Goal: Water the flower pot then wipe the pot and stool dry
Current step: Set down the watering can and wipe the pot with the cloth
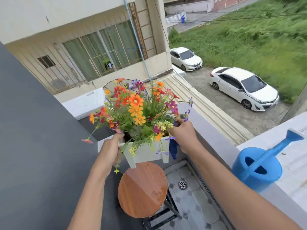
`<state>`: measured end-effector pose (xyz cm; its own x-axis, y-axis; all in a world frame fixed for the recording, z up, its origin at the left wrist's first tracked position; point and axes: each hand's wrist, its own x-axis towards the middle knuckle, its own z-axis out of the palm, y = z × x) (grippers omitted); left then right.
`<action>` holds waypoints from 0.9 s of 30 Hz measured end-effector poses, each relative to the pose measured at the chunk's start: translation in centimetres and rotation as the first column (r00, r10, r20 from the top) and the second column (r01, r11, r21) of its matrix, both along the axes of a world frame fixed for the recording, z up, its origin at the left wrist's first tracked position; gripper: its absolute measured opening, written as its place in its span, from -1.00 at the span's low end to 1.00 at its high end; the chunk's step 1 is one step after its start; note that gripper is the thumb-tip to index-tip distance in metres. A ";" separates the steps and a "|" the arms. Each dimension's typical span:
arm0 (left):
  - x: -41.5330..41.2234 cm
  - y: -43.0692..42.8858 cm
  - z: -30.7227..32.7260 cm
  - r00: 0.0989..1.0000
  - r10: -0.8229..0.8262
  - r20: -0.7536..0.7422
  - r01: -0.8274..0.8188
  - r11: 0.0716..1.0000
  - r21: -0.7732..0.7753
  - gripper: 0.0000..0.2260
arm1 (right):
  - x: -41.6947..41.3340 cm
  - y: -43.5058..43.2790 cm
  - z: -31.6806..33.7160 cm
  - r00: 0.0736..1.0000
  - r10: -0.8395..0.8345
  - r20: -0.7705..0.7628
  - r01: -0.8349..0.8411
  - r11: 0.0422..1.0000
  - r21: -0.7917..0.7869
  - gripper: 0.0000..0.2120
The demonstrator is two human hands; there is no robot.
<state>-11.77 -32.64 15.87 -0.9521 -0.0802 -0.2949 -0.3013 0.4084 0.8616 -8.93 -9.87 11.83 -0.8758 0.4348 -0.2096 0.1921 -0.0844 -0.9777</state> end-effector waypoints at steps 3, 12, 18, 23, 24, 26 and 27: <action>-0.5 0.1 -1.3 0.991 0.134 -0.016 -0.129 0.975 0.182 -0.73 | -0.2 -0.5 -0.4 0.993 -0.117 -0.011 0.116 0.991 -0.064 -0.91; 4.0 3.6 -4.6 0.969 -0.057 0.239 0.058 0.998 0.002 -0.80 | -0.4 -1.8 -1.7 0.954 -0.298 0.010 0.298 0.952 -0.062 -0.89; 4.0 6.9 -2.7 0.977 -0.086 0.194 0.035 0.967 0.251 -0.75 | 0.9 -3.9 -1.7 0.963 -0.270 -0.018 0.270 0.963 -0.027 -0.83; 3.7 6.9 -3.2 0.984 -0.032 0.174 -0.004 0.979 0.202 -0.81 | 2.1 -5.0 -1.6 0.975 -0.213 -0.065 0.216 0.976 0.040 -0.66; 3.7 6.7 -3.2 0.985 -0.028 0.170 -0.007 0.980 0.201 -0.80 | 2.2 -5.1 -1.6 0.977 -0.201 -0.075 0.205 0.977 0.062 -0.65; 3.8 6.4 -3.0 0.984 -0.051 0.172 0.019 0.983 0.185 -0.80 | 2.5 -5.2 -1.3 0.980 -0.178 -0.087 0.186 0.979 0.089 -0.65; 3.7 6.2 -2.9 0.983 -0.062 0.175 0.032 0.986 0.166 -0.80 | 2.6 -5.2 -1.2 0.980 -0.175 -0.092 0.184 0.978 0.095 -0.65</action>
